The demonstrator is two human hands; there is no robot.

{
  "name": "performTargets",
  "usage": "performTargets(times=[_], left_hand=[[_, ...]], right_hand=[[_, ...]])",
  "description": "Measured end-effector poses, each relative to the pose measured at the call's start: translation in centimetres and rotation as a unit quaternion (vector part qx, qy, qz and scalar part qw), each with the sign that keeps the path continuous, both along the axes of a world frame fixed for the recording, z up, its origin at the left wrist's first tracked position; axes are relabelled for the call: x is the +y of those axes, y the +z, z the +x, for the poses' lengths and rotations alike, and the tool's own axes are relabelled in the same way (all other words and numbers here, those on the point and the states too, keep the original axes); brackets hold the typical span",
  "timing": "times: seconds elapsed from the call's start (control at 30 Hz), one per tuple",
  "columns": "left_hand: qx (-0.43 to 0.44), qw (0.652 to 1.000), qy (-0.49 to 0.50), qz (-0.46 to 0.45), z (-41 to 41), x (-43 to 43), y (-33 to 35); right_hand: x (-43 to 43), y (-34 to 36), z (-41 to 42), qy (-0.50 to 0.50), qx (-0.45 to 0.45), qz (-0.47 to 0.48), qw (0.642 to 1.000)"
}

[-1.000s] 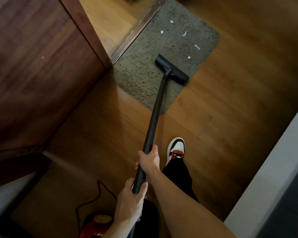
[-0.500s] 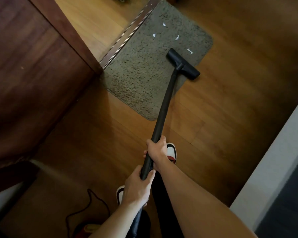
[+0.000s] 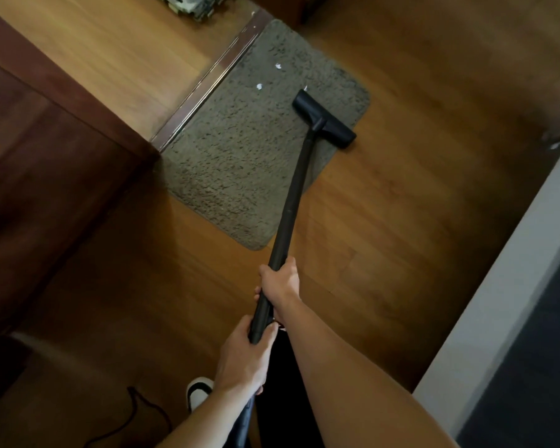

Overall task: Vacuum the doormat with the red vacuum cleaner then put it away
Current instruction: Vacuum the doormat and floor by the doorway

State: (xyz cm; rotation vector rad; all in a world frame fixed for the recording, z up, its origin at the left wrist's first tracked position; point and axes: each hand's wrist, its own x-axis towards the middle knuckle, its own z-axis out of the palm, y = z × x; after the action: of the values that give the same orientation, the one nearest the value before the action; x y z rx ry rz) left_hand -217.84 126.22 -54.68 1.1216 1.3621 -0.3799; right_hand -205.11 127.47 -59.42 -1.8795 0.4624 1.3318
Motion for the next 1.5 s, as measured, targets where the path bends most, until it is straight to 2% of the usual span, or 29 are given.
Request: performTargets(times=[0.37,1.07,1.5], left_hand=[[-0.016,1.000,0.013,0.016,-0.6,-0.7,1.5],[0.025,0.999,-0.003,0.029,-15.8,-4.2,1.9],[0.005,0.995,0.093,0.028,-12.8,-3.2,1.4]], right_hand=[[-0.7,-0.2,-1.1,0.002,-0.001,-0.007,1.000],[-3.9,1.5,-16.3,0.036,0.008,-0.014,0.999],[-0.3,1.1,-13.6,0.113,-0.005,-0.006,0.994]])
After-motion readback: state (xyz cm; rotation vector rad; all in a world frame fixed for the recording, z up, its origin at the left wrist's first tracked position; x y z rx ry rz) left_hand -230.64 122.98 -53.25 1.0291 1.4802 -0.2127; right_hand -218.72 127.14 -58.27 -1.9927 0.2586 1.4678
